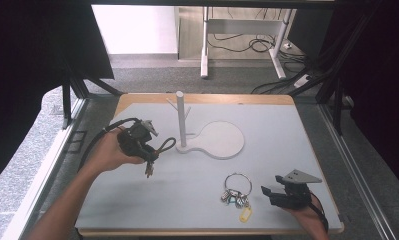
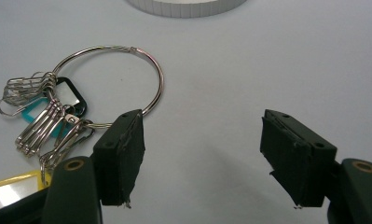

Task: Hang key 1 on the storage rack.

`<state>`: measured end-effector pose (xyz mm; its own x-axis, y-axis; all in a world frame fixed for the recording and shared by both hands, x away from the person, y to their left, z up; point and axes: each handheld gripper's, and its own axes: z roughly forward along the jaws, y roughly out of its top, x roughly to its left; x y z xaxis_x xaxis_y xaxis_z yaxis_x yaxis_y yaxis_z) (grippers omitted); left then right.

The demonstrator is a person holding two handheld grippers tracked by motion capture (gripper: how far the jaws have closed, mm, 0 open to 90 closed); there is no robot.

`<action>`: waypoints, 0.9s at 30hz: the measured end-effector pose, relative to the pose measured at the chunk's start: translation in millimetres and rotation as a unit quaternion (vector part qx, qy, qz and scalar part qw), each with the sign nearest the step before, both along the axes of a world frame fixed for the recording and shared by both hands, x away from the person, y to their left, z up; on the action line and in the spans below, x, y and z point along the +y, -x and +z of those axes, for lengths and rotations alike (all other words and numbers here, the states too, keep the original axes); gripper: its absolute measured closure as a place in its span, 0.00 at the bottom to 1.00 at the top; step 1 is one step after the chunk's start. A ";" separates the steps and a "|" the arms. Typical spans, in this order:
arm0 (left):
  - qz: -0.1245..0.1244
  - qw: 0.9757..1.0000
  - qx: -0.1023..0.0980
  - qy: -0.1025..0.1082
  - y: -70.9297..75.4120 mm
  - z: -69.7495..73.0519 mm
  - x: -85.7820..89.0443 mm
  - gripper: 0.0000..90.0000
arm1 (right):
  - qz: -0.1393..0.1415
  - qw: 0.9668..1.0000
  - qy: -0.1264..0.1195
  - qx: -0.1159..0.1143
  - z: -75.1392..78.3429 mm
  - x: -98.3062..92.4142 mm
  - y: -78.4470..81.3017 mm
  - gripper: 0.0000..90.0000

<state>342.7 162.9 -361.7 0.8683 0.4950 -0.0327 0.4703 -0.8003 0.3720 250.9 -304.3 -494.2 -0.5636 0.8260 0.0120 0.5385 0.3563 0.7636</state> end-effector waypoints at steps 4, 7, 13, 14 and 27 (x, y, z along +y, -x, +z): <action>0.004 1.000 -0.002 0.004 -3.3 7.3 0.1 0.75 | 0.000 1.000 0.000 0.000 0.0 -0.8 0.1 0.34; 0.004 1.000 -0.004 0.005 -6.6 13.2 1.8 0.75 | -0.001 1.000 -0.001 0.001 -0.2 -1.7 -0.2 0.34; 0.016 1.000 -0.011 0.017 -12.2 29.2 9.0 0.75 | -0.003 1.000 -0.001 0.001 -0.3 -1.8 -0.2 0.34; 0.018 1.000 -0.012 0.020 -13.2 32.0 10.6 0.75 | -0.003 1.000 0.000 0.001 -0.3 -1.7 -0.2 0.34; 0.036 0.998 -0.010 0.045 -24.4 41.5 19.0 0.75 | -0.003 1.000 0.004 0.006 -2.7 -0.8 -1.4 0.34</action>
